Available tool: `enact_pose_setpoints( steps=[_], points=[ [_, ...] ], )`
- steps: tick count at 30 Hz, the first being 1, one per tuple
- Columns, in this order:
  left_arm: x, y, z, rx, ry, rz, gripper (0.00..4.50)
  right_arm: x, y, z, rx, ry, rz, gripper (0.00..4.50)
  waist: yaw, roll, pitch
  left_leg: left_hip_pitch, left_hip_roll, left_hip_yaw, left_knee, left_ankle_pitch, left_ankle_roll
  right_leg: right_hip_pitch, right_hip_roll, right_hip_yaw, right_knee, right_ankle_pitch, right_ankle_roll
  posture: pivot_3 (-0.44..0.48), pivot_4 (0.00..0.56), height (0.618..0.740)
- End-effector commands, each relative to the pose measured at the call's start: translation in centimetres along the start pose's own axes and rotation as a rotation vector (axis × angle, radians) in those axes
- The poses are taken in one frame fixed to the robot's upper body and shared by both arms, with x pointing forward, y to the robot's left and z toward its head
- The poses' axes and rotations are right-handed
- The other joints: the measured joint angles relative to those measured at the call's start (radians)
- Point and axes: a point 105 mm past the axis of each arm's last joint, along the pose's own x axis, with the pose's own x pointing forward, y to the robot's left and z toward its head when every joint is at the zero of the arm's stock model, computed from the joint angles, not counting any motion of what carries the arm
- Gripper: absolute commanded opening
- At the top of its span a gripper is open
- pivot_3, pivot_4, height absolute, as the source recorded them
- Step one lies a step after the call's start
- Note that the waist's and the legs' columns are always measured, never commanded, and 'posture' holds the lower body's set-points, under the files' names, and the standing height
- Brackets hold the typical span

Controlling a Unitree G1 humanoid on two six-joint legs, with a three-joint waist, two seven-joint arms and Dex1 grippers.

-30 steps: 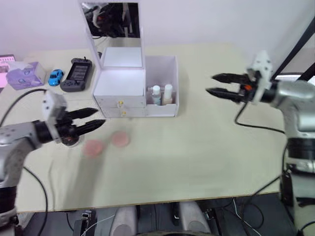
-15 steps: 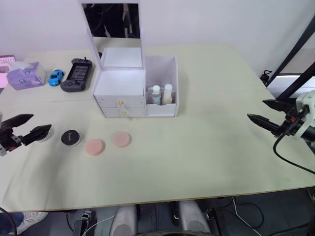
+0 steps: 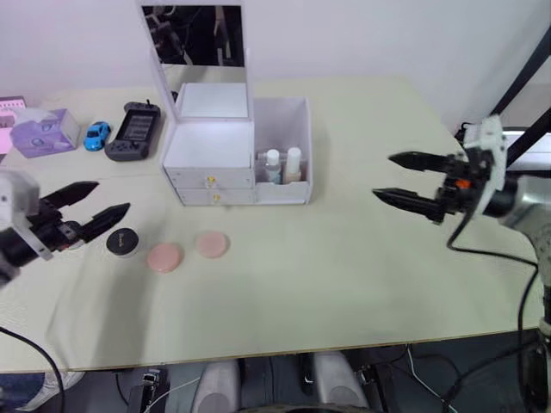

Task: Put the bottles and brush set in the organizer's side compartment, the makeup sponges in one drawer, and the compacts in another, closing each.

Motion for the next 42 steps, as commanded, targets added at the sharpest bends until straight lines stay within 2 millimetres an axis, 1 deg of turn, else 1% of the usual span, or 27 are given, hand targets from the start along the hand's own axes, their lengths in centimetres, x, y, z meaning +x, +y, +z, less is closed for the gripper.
enact_pose_setpoints(
  steps=[1, 3, 4, 6, 9, 12, 14, 17, 20, 22, 23, 26, 31, 42],
  points=[
    [1.2, -2.6, 0.7, -0.020, -0.053, 0.039, 4.48, 2.3, 2.2, 2.7, -0.032, -0.045, 0.086, 4.43, 0.002, -0.001, 0.000, 0.000, 0.000, 0.000, 0.000, 0.000, 0.000, 0.000, 0.000, 0.000, 0.000, 0.000, 0.000, 0.000, 0.150, 0.740],
    [2.5, -5.1, 0.1, -0.050, -0.070, 0.030, 4.48, 3.9, 3.2, 3.7, -0.064, -0.055, 0.131, 4.43, 0.010, -0.002, -0.001, 0.000, 0.000, -0.001, 0.000, 0.000, 0.000, 0.001, 0.001, 0.000, 0.000, 0.000, 0.000, 0.000, 0.150, 0.740],
    [3.1, -6.0, -0.3, -0.075, -0.077, 0.042, 4.48, 4.5, 3.7, 4.0, -0.081, -0.053, 0.150, 4.43, 0.016, -0.002, -0.001, 0.000, 0.000, -0.001, 0.001, 0.000, 0.000, 0.001, 0.000, 0.000, 0.000, 0.000, 0.000, 0.000, 0.150, 0.740],
    [4.1, -7.2, -0.7, -0.127, -0.090, 0.070, 4.48, 5.4, 4.2, 4.4, -0.093, -0.054, 0.164, 4.43, 0.026, -0.003, -0.001, 0.000, 0.000, -0.001, 0.001, 0.000, 0.000, 0.001, 0.001, 0.000, 0.000, 0.000, 0.000, 0.000, 0.150, 0.740],
    [5.9, -9.0, -0.6, -0.147, -0.130, 0.117, 4.48, 6.4, 5.0, 4.6, -0.094, -0.062, 0.191, 4.43, 0.037, -0.005, -0.002, 0.000, 0.000, -0.002, 0.002, 0.000, 0.000, 0.003, 0.001, 0.000, 0.000, 0.000, 0.000, 0.000, 0.150, 0.740],
    [7.4, -9.3, -0.4, -0.151, -0.164, 0.211, 4.48, 6.9, 5.5, 4.6, -0.091, -0.058, 0.193, 4.43, 0.047, -0.005, -0.002, 0.000, -0.001, -0.002, 0.003, 0.000, 0.000, 0.003, 0.001, 0.000, -0.001, 0.001, 0.000, 0.000, 0.150, 0.740],
    [8.5, -9.7, -0.5, -0.139, -0.170, 0.244, 4.48, 7.1, 5.6, 4.5, -0.094, -0.049, 0.188, 4.43, 0.048, -0.005, -0.002, 0.000, -0.001, -0.002, 0.003, 0.000, 0.000, 0.004, 0.001, 0.000, -0.001, 0.001, 0.000, 0.000, 0.150, 0.740],
    [9.8, -9.5, -0.4, -0.144, -0.196, 0.325, 4.48, 7.3, 5.5, 4.4, -0.105, -0.035, 0.171, 4.43, 0.048, -0.005, -0.002, 0.000, -0.001, -0.002, 0.003, 0.000, 0.000, 0.004, 0.001, 0.000, -0.001, 0.001, 0.000, 0.000, 0.150, 0.740],
    [11.1, -10.1, -0.5, -0.170, -0.211, 0.331, 4.48, 7.4, 5.6, 4.4, -0.108, -0.028, 0.158, 4.43, 0.047, -0.005, -0.002, 0.000, -0.001, -0.003, 0.003, 0.000, 0.000, 0.004, 0.002, 0.000, -0.001, 0.001, 0.000, 0.000, 0.150, 0.740],
    [11.6, -10.5, -0.8, -0.183, -0.209, 0.338, 3.95, 7.4, 5.6, 4.5, -0.108, -0.024, 0.150, 4.50, 0.047, -0.005, -0.002, 0.000, -0.001, -0.003, 0.003, 0.000, 0.000, 0.004, 0.002, 0.000, -0.001, 0.001, 0.000, 0.000, 0.150, 0.740],
    [11.9, -10.7, -1.0, -0.180, -0.200, 0.340, 3.57, 7.3, 5.6, 4.5, -0.108, -0.022, 0.146, 4.50, 0.047, -0.005, -0.002, 0.000, -0.001, -0.003, 0.003, 0.000, 0.000, 0.004, 0.002, 0.000, -0.002, 0.001, 0.000, 0.000, 0.150, 0.740],
    [12.5, -11.2, -1.5, -0.176, -0.187, 0.322, 2.08, 7.1, 5.6, 4.5, -0.106, -0.014, 0.134, 4.50, 0.047, -0.004, -0.002, 0.000, -0.001, -0.003, 0.003, 0.000, 0.000, 0.004, 0.002, 0.000, -0.002, 0.001, 0.000, 0.000, 0.150, 0.740],
    [13.4, -11.5, -1.0, -0.171, -0.212, 0.319, 2.08, 6.9, 5.6, 4.4, -0.109, -0.001, 0.119, 4.50, 0.048, -0.005, -0.002, 0.000, -0.001, -0.003, 0.003, 0.000, 0.000, 0.004, 0.002, -0.001, -0.002, 0.001, 0.000, 0.000, 0.150, 0.740],
    [14.4, -11.4, -1.1, -0.175, -0.228, 0.316, 2.08, 6.7, 5.4, 4.7, -0.126, -0.002, 0.094, 4.50, 0.048, -0.005, -0.002, -0.001, -0.001, -0.003, 0.003, 0.000, 0.000, 0.004, 0.002, -0.001, -0.003, 0.001, 0.000, 0.000, 0.150, 0.740]
  ],
)
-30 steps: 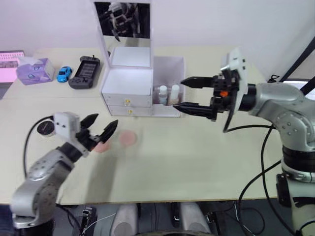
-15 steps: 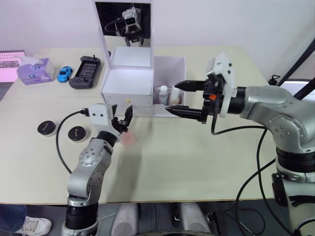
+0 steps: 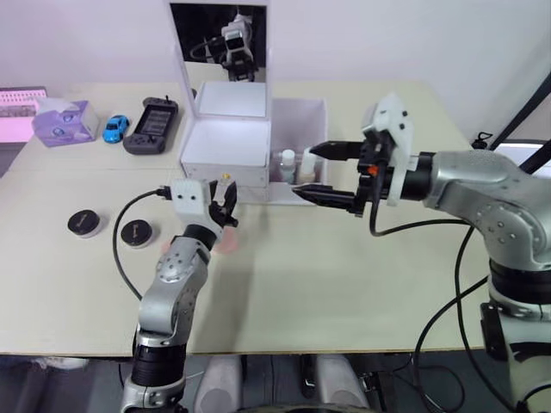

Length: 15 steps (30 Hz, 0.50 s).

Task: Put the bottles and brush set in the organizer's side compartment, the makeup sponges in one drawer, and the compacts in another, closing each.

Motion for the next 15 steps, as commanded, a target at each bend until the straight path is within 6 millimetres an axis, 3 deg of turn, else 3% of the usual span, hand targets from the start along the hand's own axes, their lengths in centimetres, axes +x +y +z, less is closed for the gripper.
enact_pose_setpoints(
  steps=[1, 6, 9, 11, 15],
  points=[
    [0.41, -0.55, 1.18, 0.012, -0.058, -0.023, 2.08, -0.54, 0.21, 1.60, -0.064, -0.041, -0.014, 4.50, 0.000, 0.000, 0.000, 0.000, 0.000, 0.000, 0.000, 0.000, 0.000, 0.000, 0.000, 0.000, 0.000, 0.000, 0.000, 0.000, 0.150, 0.740],
    [0.95, -0.57, 0.84, 0.012, -0.057, -0.027, 2.08, -0.58, 0.20, 1.60, -0.069, -0.040, -0.022, 4.50, 0.000, 0.000, 0.000, 0.000, 0.000, 0.000, 0.000, 0.000, 0.000, 0.000, 0.000, 0.000, 0.000, 0.000, 0.000, 0.000, 0.150, 0.740],
    [0.87, -0.55, 0.60, 0.013, -0.050, -0.026, 1.20, -0.65, 0.14, 1.66, -0.072, -0.041, -0.028, 4.50, 0.000, 0.000, 0.000, 0.000, 0.000, 0.000, 0.000, 0.000, 0.000, 0.000, 0.000, 0.000, 0.000, 0.000, 0.000, 0.000, 0.150, 0.740],
    [0.83, -0.47, 0.63, 0.011, -0.053, -0.024, 0.30, -0.68, 0.09, 1.69, -0.074, -0.042, -0.033, 4.50, 0.001, 0.000, 0.000, -0.001, 0.000, -0.001, 0.000, 0.000, 0.000, 0.000, 0.000, -0.001, 0.000, 0.000, 0.000, 0.000, 0.150, 0.740],
    [0.65, -0.69, 0.86, 0.012, -0.062, -0.040, 0.27, -0.64, 0.09, 1.67, -0.074, -0.043, -0.034, 4.50, 0.001, 0.000, 0.000, -0.001, 0.000, -0.001, 0.000, 0.000, 0.000, 0.000, 0.000, -0.001, -0.001, 0.000, 0.000, 0.000, 0.150, 0.740]
  ],
)
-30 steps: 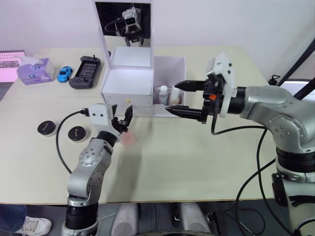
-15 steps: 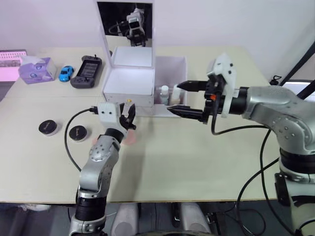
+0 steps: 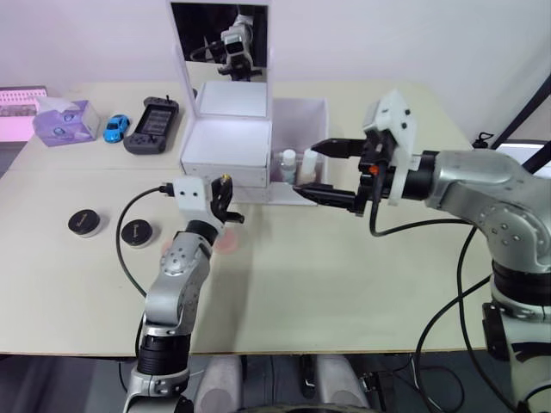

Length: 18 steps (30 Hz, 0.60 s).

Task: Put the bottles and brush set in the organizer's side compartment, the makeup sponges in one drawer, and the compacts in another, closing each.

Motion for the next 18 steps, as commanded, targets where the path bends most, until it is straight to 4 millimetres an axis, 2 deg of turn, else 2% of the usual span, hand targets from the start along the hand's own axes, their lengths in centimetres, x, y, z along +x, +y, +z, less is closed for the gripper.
enact_pose_setpoints(
  steps=[1, 4, 11, 18],
  points=[
    [-0.4, -0.9, 1.5, 0.015, -0.064, -0.047, 0.27, -0.5, 0.0, 1.4, -0.056, -0.042, -0.017, 4.50, 0.000, 0.000, 0.000, 0.000, 0.000, 0.000, 0.000, 0.000, 0.000, 0.000, 0.000, 0.000, 0.000, 0.000, 0.000, 0.000, 0.150, 0.740],
    [-1.1, -1.0, 1.6, 0.025, -0.062, -0.065, 0.27, -0.4, 0.0, 1.3, -0.054, -0.042, -0.014, 4.50, -0.001, 0.000, 0.000, 0.000, 0.000, 0.000, -0.001, 0.000, 0.000, 0.000, 0.000, 0.000, 0.000, 0.000, 0.000, 0.000, 0.150, 0.740],
    [-4.6, -0.4, 1.6, 0.055, -0.019, -0.098, 0.27, 0.4, 0.2, 1.0, -0.039, -0.063, 0.017, 4.50, -0.001, 0.000, 0.000, -0.001, 0.000, 0.000, -0.002, 0.000, 0.000, -0.001, 0.000, 0.000, -0.001, 0.000, 0.000, 0.000, 0.150, 0.740],
    [-7.8, -1.1, 1.1, 0.044, 0.059, -0.173, 0.27, 1.1, 0.4, 0.7, -0.024, -0.075, 0.053, 4.50, -0.001, 0.000, 0.000, -0.001, 0.000, 0.000, -0.001, 0.000, 0.000, -0.001, -0.001, 0.000, -0.001, -0.001, 0.000, 0.000, 0.150, 0.740]
  ],
)
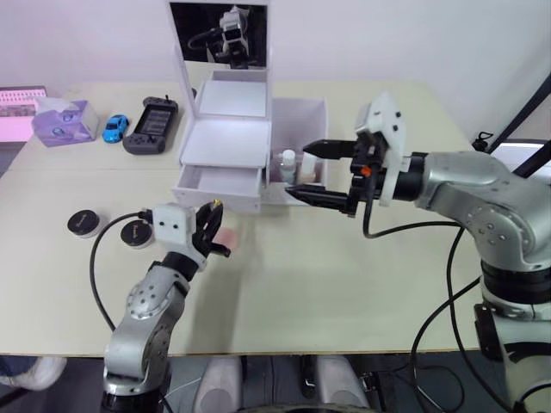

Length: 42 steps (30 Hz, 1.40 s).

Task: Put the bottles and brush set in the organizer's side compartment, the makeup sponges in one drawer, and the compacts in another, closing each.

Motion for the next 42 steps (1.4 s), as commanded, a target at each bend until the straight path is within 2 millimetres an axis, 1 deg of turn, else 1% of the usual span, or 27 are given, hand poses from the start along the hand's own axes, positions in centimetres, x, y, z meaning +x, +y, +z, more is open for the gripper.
enact_pose_setpoints(
  steps=[1, 6, 11, 15, 17, 18, 19, 20, 21, 23, 25, 26, 28, 30, 31, 32, 33, 35, 36, 38, 40, 42],
  points=[
    [-1.2, -1.4, 1.0, -0.013, -0.013, -0.084, 0.27, 0.0, 0.1, 0.9, -0.035, -0.039, 0.009, 4.50, 0.000, 0.000, 0.000, 0.000, 0.000, 0.000, 0.000, 0.000, 0.000, 0.000, 0.000, 0.000, 0.000, 0.000, 0.000, 0.000, 0.150, 0.740],
    [-2.4, -2.0, 0.9, -0.015, 0.021, -0.116, 0.27, 0.2, 0.1, 0.8, -0.030, -0.043, 0.021, 4.50, 0.001, 0.000, 0.000, 0.000, 0.000, 0.000, 0.000, 0.000, 0.000, 0.000, 0.000, 0.000, 0.000, 0.000, 0.000, 0.000, 0.150, 0.740],
    [-2.7, -1.9, 0.8, -0.010, 0.036, -0.110, 0.27, 0.4, 0.2, 0.7, -0.026, -0.044, 0.032, 4.50, 0.001, 0.000, 0.000, 0.000, 0.000, 0.000, 0.000, 0.000, 0.000, 0.000, 0.000, 0.000, 0.000, -0.002, 0.003, 0.000, 0.150, 0.740],
    [-3.0, -2.0, 1.0, -0.033, 0.030, -0.126, 0.27, 0.3, 0.1, 0.7, -0.027, -0.044, 0.032, 4.50, 0.000, 0.000, 0.000, 0.000, 0.000, 0.000, 0.000, 0.000, 0.000, -0.001, -0.001, 0.000, 0.000, -0.002, 0.003, 0.000, 0.150, 0.740],
    [-3.4, -1.8, 1.3, -0.065, 0.018, -0.135, 1.33, 0.1, 0.0, 0.7, -0.025, -0.043, 0.036, 4.50, 0.000, 0.000, 0.000, -0.001, 0.000, 0.000, 0.000, 0.000, 0.000, -0.001, -0.001, 0.000, -0.001, -0.002, 0.002, 0.000, 0.150, 0.740],
    [-3.7, -1.8, 1.6, -0.078, 0.013, -0.144, 1.76, -0.1, -0.1, 0.7, -0.024, -0.043, 0.041, 4.50, 0.000, 0.000, 0.000, -0.001, 0.000, 0.000, 0.000, 0.000, 0.000, -0.001, -0.001, 0.000, -0.001, -0.002, 0.002, 0.000, 0.150, 0.740],
    [-4.1, -1.8, 1.8, -0.093, 0.009, -0.158, 2.29, -0.2, -0.1, 0.7, -0.023, -0.043, 0.046, 4.50, -0.001, 0.000, 0.000, -0.001, 0.000, 0.000, 0.000, 0.000, 0.000, -0.001, -0.001, 0.000, -0.001, -0.002, 0.002, 0.000, 0.150, 0.740],
    [-4.6, -1.7, 2.0, -0.098, 0.009, -0.177, 2.87, -0.3, -0.1, 0.7, -0.020, -0.045, 0.055, 4.50, -0.002, 0.000, 0.000, -0.001, 0.000, 0.000, 0.000, 0.000, 0.000, -0.002, -0.001, 0.000, -0.001, -0.002, 0.002, 0.000, 0.150, 0.740],
    [-5.2, -1.6, 2.2, -0.094, 0.012, -0.198, 3.29, -0.5, -0.1, 0.8, -0.014, -0.049, 0.068, 4.50, -0.002, 0.000, 0.000, -0.001, 0.000, 0.000, -0.001, 0.000, 0.000, -0.003, -0.001, -0.001, -0.001, -0.002, 0.002, 0.000, 0.150, 0.740],
    [-6.4, -1.0, 2.6, -0.081, 0.018, -0.237, 4.44, -1.0, -0.1, 0.9, -0.005, -0.058, 0.093, 4.50, -0.004, 0.001, 0.001, -0.001, 0.000, 0.000, -0.001, 0.000, 0.000, -0.004, -0.001, -0.001, -0.001, -0.002, 0.002, 0.000, 0.150, 0.740],
    [-7.5, -0.3, 3.2, -0.077, 0.016, -0.271, 4.48, -1.3, -0.1, 1.0, 0.001, -0.063, 0.114, 4.50, -0.006, 0.001, 0.001, -0.001, 0.000, 0.001, -0.001, 0.000, 0.000, -0.004, -0.001, -0.001, -0.001, -0.002, 0.003, 0.000, 0.150, 0.740],
    [-8.0, 0.9, 3.6, -0.058, 0.015, -0.271, 4.48, -1.7, -0.2, 1.1, 0.001, -0.068, 0.127, 4.50, -0.006, 0.001, 0.001, -0.001, 0.000, 0.001, -0.001, 0.000, 0.000, -0.004, -0.001, -0.001, -0.001, -0.002, 0.003, 0.000, 0.150, 0.740],
    [-9.1, 3.9, 4.6, 0.010, 0.017, -0.249, 4.48, -2.6, -0.5, 1.1, -0.005, -0.075, 0.142, 4.50, -0.007, 0.001, 0.001, -0.001, 0.000, 0.001, -0.001, 0.000, 0.000, -0.005, -0.001, -0.001, -0.001, -0.002, 0.003, 0.000, 0.150, 0.740],
    [-9.7, 6.2, 5.4, 0.062, 0.026, -0.229, 4.48, -3.3, -0.8, 1.0, -0.005, -0.081, 0.144, 4.50, -0.004, 0.001, 0.001, -0.001, 0.001, 0.000, -0.001, 0.000, 0.000, -0.006, -0.001, -0.002, -0.001, -0.002, 0.003, 0.000, 0.150, 0.740],
    [-10.0, 7.5, 5.9, 0.093, 0.039, -0.214, 4.48, -3.8, -1.1, 0.9, -0.001, -0.078, 0.134, 4.50, -0.004, 0.001, 0.001, -0.001, 0.001, 0.000, -0.001, 0.000, 0.000, -0.009, -0.001, -0.003, -0.001, -0.003, 0.003, 0.000, 0.150, 0.740],
    [-10.2, 8.4, 6.2, 0.113, 0.048, -0.207, 4.48, -4.1, -1.3, 0.8, 0.001, -0.076, 0.128, 4.50, -0.004, 0.001, 0.001, -0.001, 0.001, 0.000, -0.001, 0.000, -0.001, -0.009, -0.002, -0.003, -0.003, -0.003, 0.003, 0.000, 0.150, 0.740],
    [-10.5, 9.7, 6.7, 0.146, 0.066, -0.196, 4.48, -4.9, -1.8, 0.5, 0.004, -0.071, 0.105, 4.50, -0.006, 0.002, 0.002, -0.001, 0.001, 0.000, -0.001, -0.001, -0.001, -0.008, -0.002, -0.003, -0.005, -0.003, 0.003, 0.000, 0.150, 0.740],
    [-10.9, 11.8, 7.5, 0.201, 0.090, -0.181, 4.48, -6.3, -2.8, 0.0, 0.004, -0.048, 0.060, 4.50, -0.006, 0.002, 0.002, -0.002, 0.001, 0.001, -0.001, -0.001, -0.001, -0.007, -0.002, -0.003, -0.010, -0.003, 0.003, 0.000, 0.150, 0.740],
    [-11.0, 13.5, 8.3, 0.236, 0.100, -0.156, 4.48, -7.5, -3.4, -0.6, 0.020, -0.030, 0.027, 4.50, -0.005, 0.003, 0.002, -0.003, 0.001, 0.002, -0.002, -0.001, -0.001, -0.006, -0.002, -0.003, -0.013, -0.002, 0.003, 0.000, 0.150, 0.740],
    [-11.0, 16.0, 9.3, 0.298, 0.115, -0.111, 4.48, -9.5, -4.5, -1.9, 0.033, 0.017, -0.050, 4.50, -0.001, 0.003, 0.002, -0.005, 0.000, 0.003, -0.002, -0.001, -0.001, -0.007, -0.003, -0.003, -0.015, -0.002, 0.003, 0.000, 0.150, 0.740],
    [-11.0, 17.7, 9.7, 0.350, 0.139, -0.084, 4.48, -10.9, -5.2, -3.1, 0.048, 0.053, -0.101, 4.50, -0.001, 0.002, 0.002, -0.007, 0.000, 0.004, -0.002, -0.002, -0.003, -0.007, -0.003, -0.003, -0.016, -0.002, 0.002, 0.000, 0.150, 0.740],
    [-11.3, 19.5, 9.6, 0.352, 0.157, -0.061, 4.48, -12.1, -5.7, -4.2, 0.064, 0.070, -0.146, 4.50, -0.003, 0.002, 0.001, -0.007, 0.000, 0.006, -0.002, -0.004, -0.005, -0.004, -0.004, -0.001, -0.016, 0.000, -0.001, 0.000, 0.150, 0.740]
  ],
)
